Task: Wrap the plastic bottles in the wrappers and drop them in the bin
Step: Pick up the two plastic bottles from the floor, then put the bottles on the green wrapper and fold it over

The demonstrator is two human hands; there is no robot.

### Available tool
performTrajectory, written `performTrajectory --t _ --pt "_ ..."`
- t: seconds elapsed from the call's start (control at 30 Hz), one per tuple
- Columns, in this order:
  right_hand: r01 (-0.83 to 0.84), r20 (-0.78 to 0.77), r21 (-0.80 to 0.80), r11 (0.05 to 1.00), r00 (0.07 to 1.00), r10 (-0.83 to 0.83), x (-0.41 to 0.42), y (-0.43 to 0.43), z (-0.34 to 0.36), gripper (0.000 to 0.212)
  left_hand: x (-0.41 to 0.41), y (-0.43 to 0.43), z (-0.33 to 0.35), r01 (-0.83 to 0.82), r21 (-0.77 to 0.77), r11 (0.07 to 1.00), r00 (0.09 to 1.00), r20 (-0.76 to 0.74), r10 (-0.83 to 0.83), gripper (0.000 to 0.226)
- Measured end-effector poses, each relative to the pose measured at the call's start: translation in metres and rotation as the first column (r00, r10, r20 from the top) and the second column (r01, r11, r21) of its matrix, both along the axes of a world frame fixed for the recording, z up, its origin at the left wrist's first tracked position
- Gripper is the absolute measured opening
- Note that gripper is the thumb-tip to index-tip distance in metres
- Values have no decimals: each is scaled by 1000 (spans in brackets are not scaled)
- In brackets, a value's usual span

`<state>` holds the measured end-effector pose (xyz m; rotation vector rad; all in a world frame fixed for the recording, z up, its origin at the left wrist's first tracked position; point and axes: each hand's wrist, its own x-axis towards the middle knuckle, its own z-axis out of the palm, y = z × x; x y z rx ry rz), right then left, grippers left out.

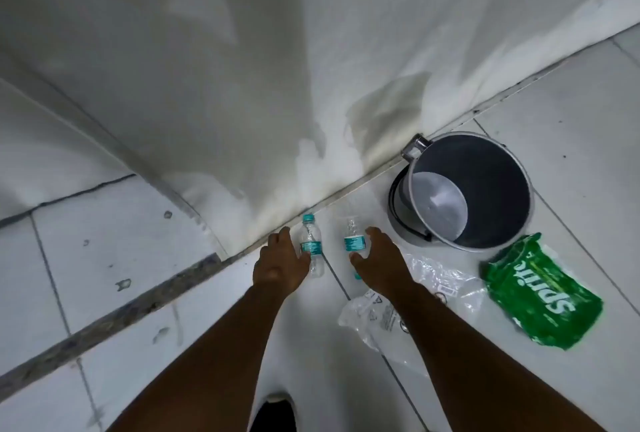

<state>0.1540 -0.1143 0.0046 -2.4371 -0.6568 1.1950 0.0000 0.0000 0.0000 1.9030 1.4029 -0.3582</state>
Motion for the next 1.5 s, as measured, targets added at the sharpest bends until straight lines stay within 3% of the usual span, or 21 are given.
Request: performTrajectory --t 0.33,0.6,0.77,0.93,1.13,1.3,1.5 --pt "-28 242 -81 996 969 47 1 18 -103 75 31 -3 -107 -60 -18 998 998 -26 60 67" --pt "-10 267 -130 991 963 45 -4 25 -127 84 44 -10 -121 -44 -3 999 995 -95 43 68" --pt "23 240 -34 999 971 -15 -17 5 -70 83 22 -21 -65 -38 60 997 998 -50 41 78" --pt "194 144 33 981 970 -196 -33 -53 36 84 12 -61 47 -9 104 995 999 47 4 69" --pt "426 165 -1 905 893 -420 -21 -152 139 81 50 -133 160 209 43 977 970 118 -213 65" --pt "604 261 26 796 765 -589 24 -233 182 73 117 -190 182 459 112 882 873 127 -470 70" --pt "629 371 5 777 720 -586 72 -307 176 73 195 -245 170 674 186 715 715 82 -694 70"
